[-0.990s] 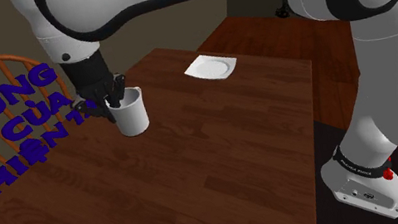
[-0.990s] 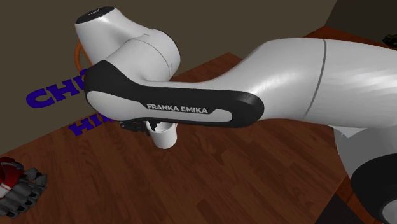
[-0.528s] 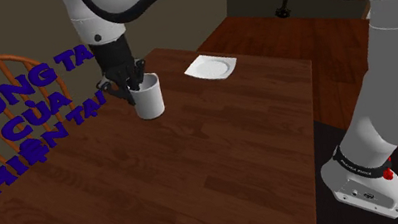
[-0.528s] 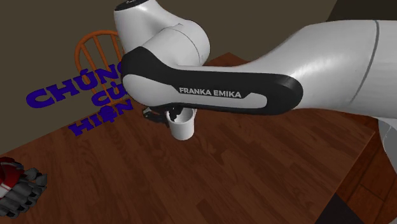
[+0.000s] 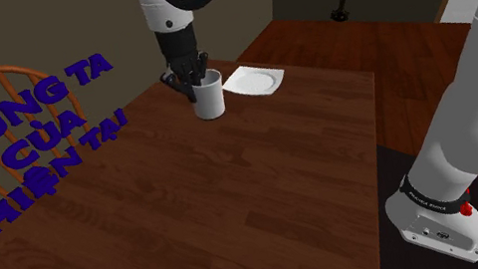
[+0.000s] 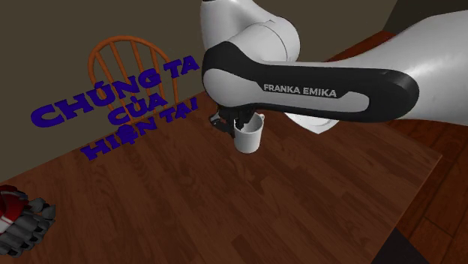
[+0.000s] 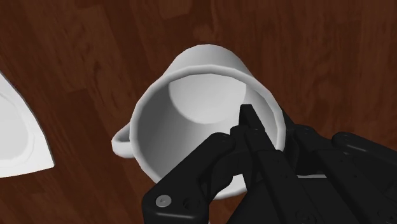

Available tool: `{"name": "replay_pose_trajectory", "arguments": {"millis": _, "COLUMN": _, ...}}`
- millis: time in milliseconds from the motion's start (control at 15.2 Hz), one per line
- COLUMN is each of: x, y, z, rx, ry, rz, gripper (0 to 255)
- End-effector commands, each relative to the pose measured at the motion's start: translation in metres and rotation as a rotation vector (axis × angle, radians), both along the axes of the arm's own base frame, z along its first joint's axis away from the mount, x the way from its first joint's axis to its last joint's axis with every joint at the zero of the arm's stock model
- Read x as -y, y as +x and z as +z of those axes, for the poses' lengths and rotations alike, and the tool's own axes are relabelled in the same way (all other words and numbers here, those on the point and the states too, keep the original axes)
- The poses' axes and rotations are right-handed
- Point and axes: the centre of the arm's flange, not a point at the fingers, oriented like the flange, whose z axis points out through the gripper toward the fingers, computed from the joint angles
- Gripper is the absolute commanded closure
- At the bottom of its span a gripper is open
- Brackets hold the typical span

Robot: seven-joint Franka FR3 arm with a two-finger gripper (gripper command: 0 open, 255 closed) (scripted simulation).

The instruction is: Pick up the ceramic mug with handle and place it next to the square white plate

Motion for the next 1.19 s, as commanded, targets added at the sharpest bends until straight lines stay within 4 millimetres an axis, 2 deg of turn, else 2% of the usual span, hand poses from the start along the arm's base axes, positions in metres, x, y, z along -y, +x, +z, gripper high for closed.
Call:
{"name": "replay_pose_trajectory", "arguments": {"millis": 0, "x": 0.027, "y": 0.002, "z": 0.0, "rx": 0.0, "ry": 0.0, "rz": 0.001, "gripper": 255}}
{"name": "replay_pose_trajectory", "arguments": {"millis": 1122, "x": 0.252, "y": 0.003, "z": 0.0, "rx": 0.0, "ry": 0.0, "rz": 0.001, "gripper": 255}}
